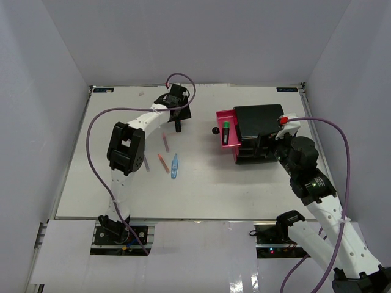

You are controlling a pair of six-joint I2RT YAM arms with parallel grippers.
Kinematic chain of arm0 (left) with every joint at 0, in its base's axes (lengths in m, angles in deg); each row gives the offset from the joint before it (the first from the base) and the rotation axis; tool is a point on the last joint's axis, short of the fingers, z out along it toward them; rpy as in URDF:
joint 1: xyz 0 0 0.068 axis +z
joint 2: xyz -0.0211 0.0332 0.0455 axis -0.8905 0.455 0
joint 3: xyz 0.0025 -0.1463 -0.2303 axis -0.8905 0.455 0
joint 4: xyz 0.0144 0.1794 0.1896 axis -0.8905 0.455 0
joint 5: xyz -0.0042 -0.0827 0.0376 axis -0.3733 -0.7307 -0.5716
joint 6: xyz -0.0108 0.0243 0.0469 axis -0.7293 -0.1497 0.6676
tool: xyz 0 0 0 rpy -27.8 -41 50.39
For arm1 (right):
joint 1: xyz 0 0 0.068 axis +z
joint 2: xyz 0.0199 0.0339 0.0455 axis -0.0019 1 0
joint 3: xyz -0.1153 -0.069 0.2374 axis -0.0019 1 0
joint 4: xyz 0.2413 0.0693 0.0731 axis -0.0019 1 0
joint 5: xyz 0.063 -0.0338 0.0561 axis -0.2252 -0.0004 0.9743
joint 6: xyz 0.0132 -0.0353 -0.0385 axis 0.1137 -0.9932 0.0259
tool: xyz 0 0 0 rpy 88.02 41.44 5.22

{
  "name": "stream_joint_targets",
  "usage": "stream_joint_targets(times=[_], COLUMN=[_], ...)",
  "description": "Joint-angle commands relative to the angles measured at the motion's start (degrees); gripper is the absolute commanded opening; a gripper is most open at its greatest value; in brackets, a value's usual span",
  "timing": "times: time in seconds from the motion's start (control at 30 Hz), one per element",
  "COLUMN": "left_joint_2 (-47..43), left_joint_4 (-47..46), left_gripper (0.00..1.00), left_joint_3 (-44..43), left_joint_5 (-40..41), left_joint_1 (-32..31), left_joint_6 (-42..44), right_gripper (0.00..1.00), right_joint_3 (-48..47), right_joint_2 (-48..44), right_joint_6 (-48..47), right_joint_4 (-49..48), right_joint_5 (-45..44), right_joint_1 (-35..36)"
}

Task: Sort the stationery into containers
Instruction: Pick up the pen from the center of the board.

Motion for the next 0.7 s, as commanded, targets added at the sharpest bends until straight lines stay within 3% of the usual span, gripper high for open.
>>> stream_joint_targets(times=[0.0,0.4,0.67], left_joint_2=[1.10,6.73,9.37], left_joint_4=[0.62,0.44,0.44], left_gripper=[0.70,0.68,0.53], left_joint_3=[-3.63,-4.78,-6.44], left_joint_5=[2.44,5.26,3.06], left_joint_1=[0.45,1.94,2.03], left_joint_6=[1.18,0.56,0.56], right_gripper=[0.90,0.90,0.90], right_joint_3=[-0.06,0.29,0.64], right_joint_2=[-0.03,0.23,-0.12], right_joint_6=[-0.06,-0.14,-0.06], right_joint_4=[-1.02,-1.19,-1.28], right_joint_5=[-0.35,0.00,0.00], right_joint_1=[0.28,0.28,0.28])
